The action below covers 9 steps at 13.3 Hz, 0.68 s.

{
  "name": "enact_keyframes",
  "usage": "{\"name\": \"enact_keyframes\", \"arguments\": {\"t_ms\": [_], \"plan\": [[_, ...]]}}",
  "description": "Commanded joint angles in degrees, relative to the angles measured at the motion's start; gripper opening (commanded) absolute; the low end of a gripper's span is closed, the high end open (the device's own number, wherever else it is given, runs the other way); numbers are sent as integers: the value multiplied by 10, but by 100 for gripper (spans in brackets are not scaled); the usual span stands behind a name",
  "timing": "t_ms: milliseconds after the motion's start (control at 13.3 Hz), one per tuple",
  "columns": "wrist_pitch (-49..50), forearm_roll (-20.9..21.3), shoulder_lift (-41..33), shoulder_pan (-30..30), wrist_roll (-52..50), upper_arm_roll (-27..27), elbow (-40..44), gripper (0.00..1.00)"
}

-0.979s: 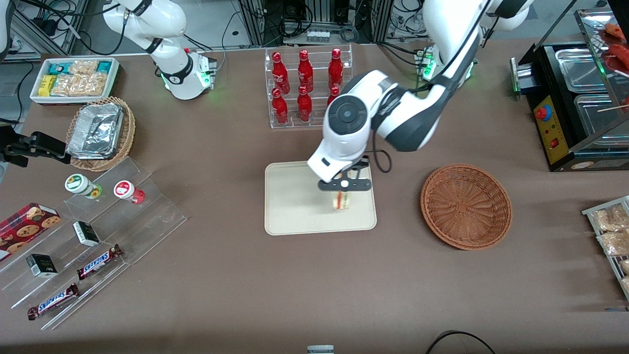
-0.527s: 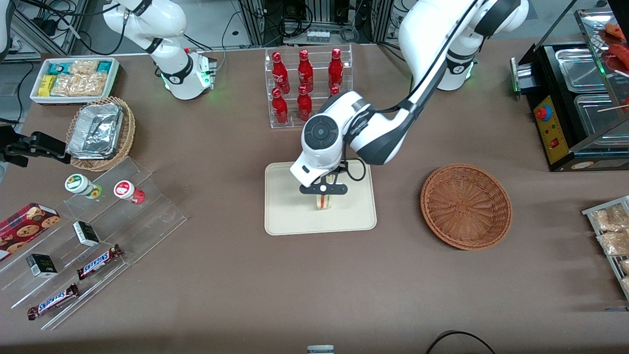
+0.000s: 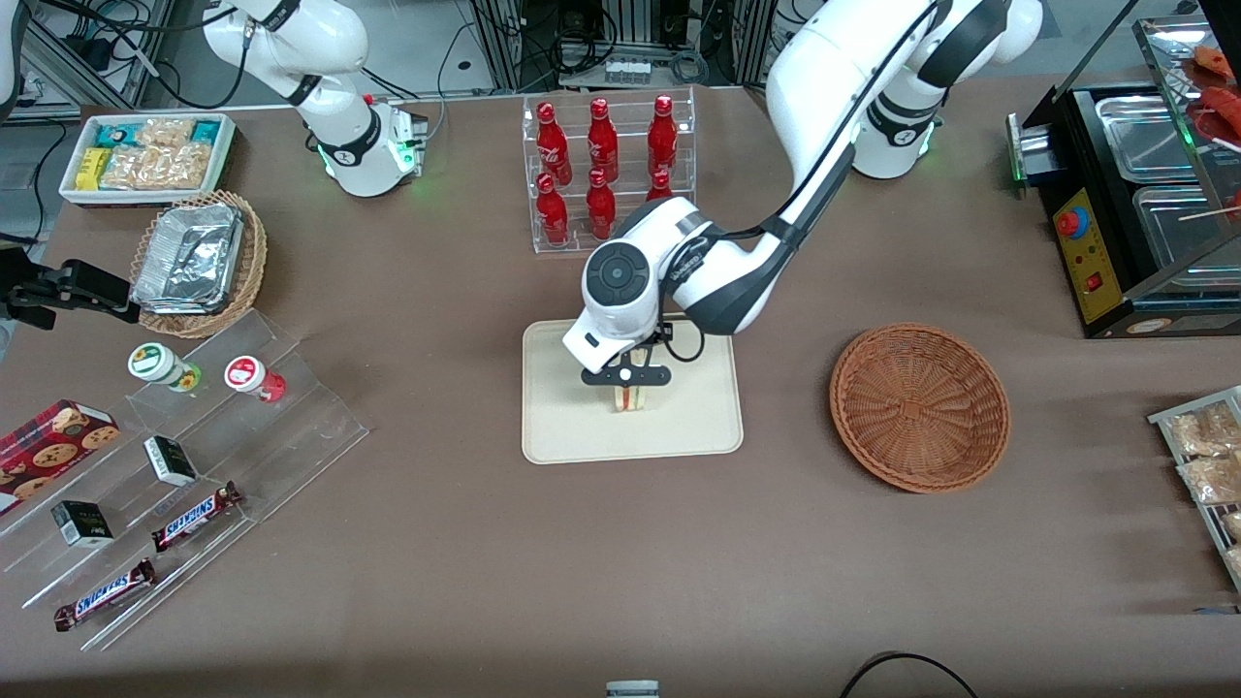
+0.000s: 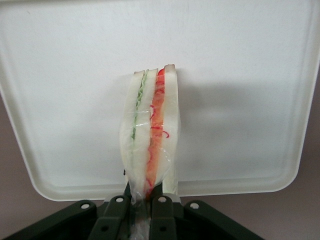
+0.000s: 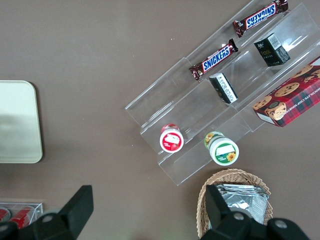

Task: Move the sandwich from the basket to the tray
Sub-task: 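Lower the sandwich upright onto the cream tray and open the left gripper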

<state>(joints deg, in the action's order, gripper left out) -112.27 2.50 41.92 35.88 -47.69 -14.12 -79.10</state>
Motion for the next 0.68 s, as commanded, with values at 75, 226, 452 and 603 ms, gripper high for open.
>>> {"name": "enact_keyframes", "arguments": {"t_ms": [75,226,452,603], "plan": [[-15,5,3,13,-34,9,-9,0],[-31,6,2,14,-35,9,-24,0],[-32,6,3,15,-33,9,-27,20],[-29,4,0,14,-28,9,-25,100]]}}
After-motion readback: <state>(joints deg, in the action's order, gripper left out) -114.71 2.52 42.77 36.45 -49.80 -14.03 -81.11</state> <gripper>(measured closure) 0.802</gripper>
